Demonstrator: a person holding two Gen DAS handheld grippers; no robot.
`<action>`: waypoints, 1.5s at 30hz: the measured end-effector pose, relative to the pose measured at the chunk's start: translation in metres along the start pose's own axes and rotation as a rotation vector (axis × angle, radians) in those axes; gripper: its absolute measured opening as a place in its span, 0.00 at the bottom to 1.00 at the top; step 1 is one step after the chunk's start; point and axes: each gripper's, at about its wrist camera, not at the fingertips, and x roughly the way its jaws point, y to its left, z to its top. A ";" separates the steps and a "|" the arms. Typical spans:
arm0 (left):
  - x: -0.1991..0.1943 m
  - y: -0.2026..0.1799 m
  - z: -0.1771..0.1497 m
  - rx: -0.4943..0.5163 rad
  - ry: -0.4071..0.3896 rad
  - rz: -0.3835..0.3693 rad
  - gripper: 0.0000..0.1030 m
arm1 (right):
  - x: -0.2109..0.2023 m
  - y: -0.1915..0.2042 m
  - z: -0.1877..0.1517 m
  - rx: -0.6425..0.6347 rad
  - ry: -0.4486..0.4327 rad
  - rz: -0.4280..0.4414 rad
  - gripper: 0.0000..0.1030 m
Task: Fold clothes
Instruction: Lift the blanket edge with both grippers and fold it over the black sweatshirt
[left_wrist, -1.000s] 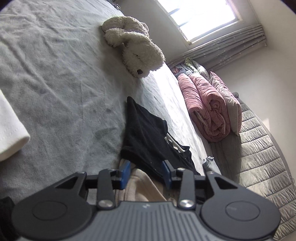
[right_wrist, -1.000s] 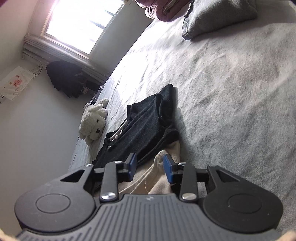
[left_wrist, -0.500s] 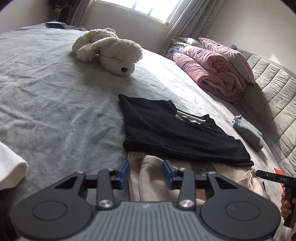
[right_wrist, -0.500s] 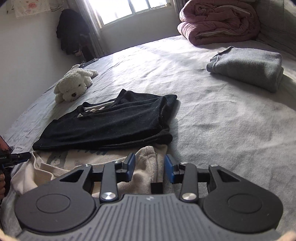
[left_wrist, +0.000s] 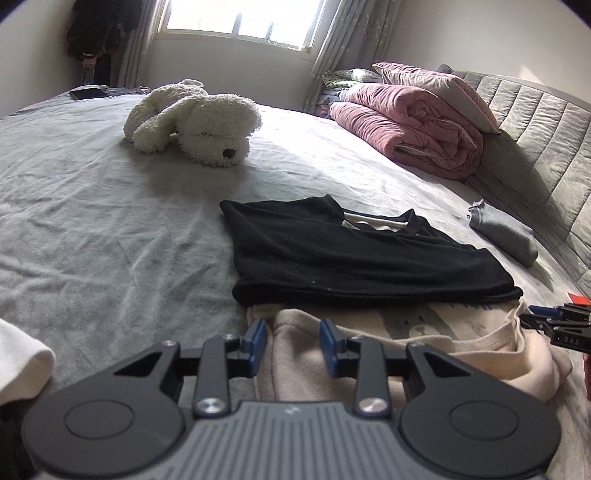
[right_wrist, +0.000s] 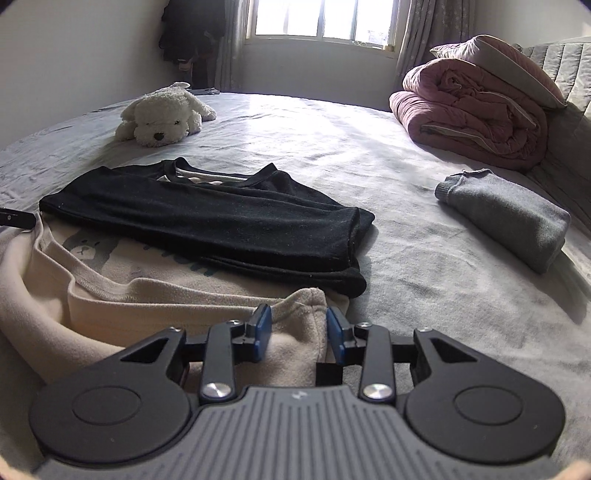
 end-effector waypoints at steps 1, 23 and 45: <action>0.001 -0.001 -0.001 0.007 0.002 0.007 0.32 | 0.000 0.000 0.000 0.002 0.000 -0.002 0.36; -0.047 -0.005 -0.015 -0.053 -0.210 0.065 0.05 | -0.038 0.016 -0.016 -0.014 -0.210 -0.196 0.09; 0.000 0.003 -0.013 -0.115 -0.112 0.200 0.14 | 0.009 0.018 -0.013 -0.024 -0.076 -0.277 0.09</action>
